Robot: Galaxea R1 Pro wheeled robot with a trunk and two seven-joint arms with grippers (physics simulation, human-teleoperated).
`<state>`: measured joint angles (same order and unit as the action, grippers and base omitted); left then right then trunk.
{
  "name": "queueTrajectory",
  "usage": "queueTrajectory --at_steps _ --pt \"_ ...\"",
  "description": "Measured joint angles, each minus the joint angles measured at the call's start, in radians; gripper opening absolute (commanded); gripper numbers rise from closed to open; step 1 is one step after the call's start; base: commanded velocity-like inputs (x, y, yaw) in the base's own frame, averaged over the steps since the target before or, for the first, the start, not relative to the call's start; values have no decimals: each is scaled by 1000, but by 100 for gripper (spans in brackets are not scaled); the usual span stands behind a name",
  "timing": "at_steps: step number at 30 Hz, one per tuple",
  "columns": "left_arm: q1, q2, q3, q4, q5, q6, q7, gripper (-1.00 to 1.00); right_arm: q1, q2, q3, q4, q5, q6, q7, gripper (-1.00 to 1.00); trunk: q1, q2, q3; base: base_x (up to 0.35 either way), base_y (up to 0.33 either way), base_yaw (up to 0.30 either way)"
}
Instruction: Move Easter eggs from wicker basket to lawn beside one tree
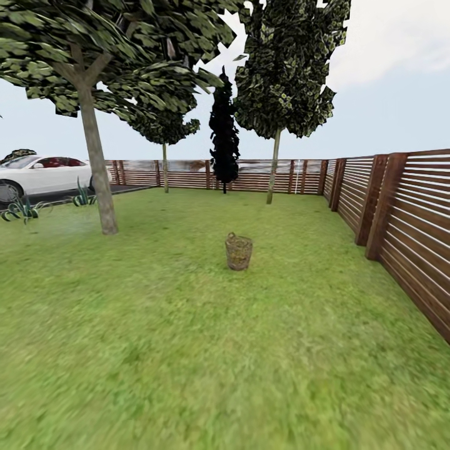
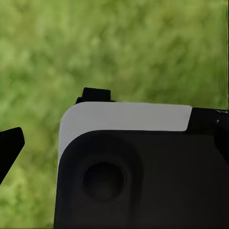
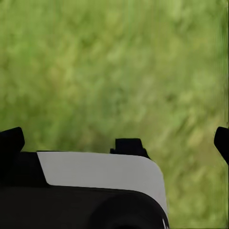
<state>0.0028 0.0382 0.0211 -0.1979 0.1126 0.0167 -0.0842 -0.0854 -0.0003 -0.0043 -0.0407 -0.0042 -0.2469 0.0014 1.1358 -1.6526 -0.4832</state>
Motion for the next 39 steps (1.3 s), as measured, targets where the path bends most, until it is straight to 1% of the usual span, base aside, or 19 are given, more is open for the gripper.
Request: queueTrajectory --at_steps 27,32,39 --pt "0 0 0 0 0 0 2 100 0 2 4 1 1 0 1 100 0 0 0 254 -207 2" --pt "0 0 0 0 0 0 1 100 0 2 3 1 1 0 0 100 0 0 0 253 -207 100" --pt "0 0 0 0 0 0 1 100 0 2 3 1 1 0 0 100 0 0 0 253 -207 188"
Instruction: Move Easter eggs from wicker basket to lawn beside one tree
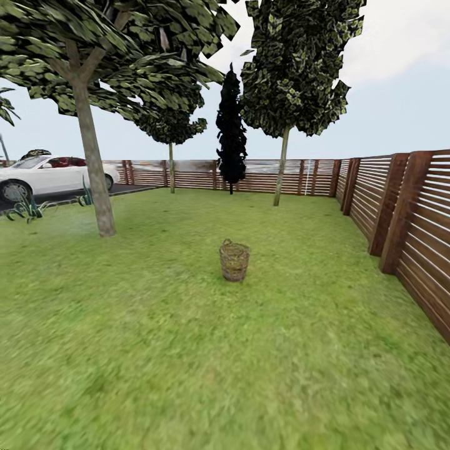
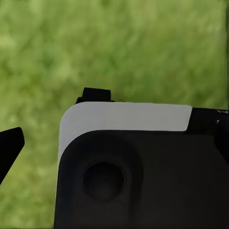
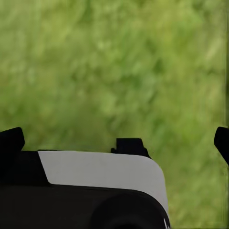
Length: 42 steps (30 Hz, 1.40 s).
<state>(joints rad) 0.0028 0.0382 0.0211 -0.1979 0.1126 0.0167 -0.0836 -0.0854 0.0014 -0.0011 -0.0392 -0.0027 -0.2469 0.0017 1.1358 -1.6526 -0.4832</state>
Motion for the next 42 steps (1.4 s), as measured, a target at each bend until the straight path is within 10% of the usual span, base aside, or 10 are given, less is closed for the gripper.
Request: queueTrajectory --at_steps 42 --pt "0 0 0 0 0 0 1 100 0 0 1 0 0 0 0 100 0 0 0 253 -208 209"
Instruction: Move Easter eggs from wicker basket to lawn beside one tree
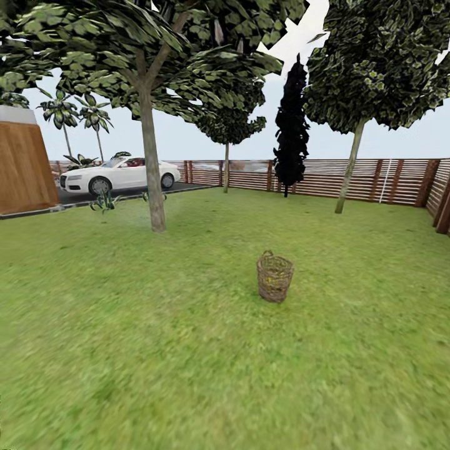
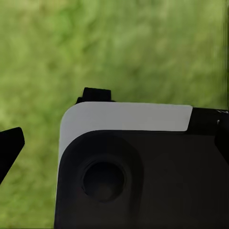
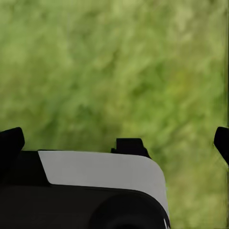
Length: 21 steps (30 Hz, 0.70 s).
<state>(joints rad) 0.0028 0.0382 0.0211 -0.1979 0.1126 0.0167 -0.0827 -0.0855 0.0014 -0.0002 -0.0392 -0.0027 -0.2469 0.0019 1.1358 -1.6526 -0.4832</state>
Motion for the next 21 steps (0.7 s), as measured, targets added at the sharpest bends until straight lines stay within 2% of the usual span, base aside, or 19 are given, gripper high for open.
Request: queueTrajectory --at_steps 14,21 --pt "0 0 0 0 0 0 0 100 0 0 0 0 0 0 0 100 0 0 0 251 -209 197" --pt "0 0 0 0 0 0 0 100 0 0 0 0 0 0 0 100 0 0 0 247 -213 53"
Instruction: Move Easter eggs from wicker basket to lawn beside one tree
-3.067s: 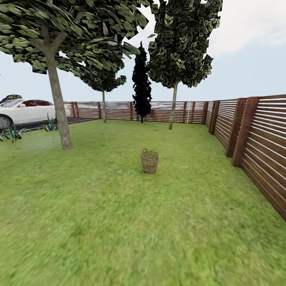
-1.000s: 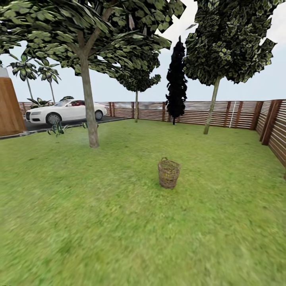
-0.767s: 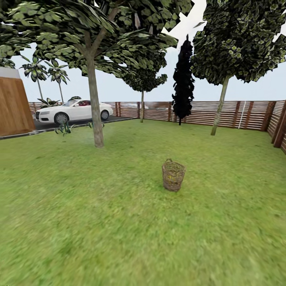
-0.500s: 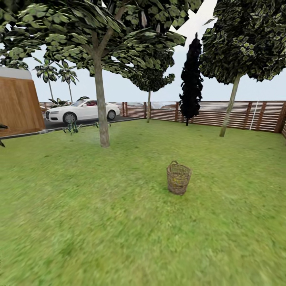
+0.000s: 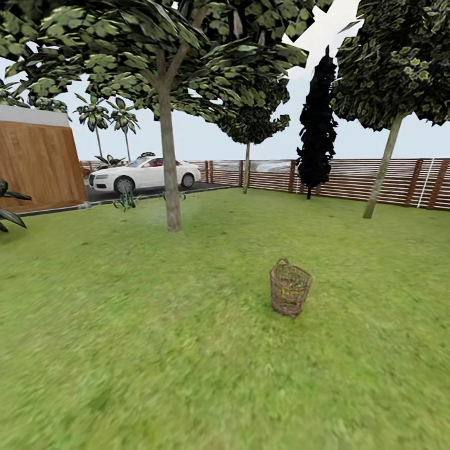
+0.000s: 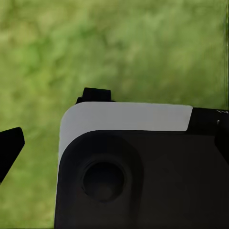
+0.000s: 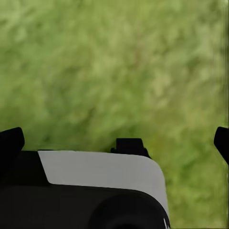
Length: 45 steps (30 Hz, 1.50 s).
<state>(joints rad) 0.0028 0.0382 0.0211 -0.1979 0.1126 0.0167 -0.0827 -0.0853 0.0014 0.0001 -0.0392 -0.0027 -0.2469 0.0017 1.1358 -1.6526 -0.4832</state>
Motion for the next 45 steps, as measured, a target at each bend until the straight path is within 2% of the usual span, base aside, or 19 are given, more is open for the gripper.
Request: queueTrajectory --at_steps 45 --pt "0 0 0 0 0 0 0 100 0 -1 0 0 1 0 1 100 0 0 0 234 -222 1"
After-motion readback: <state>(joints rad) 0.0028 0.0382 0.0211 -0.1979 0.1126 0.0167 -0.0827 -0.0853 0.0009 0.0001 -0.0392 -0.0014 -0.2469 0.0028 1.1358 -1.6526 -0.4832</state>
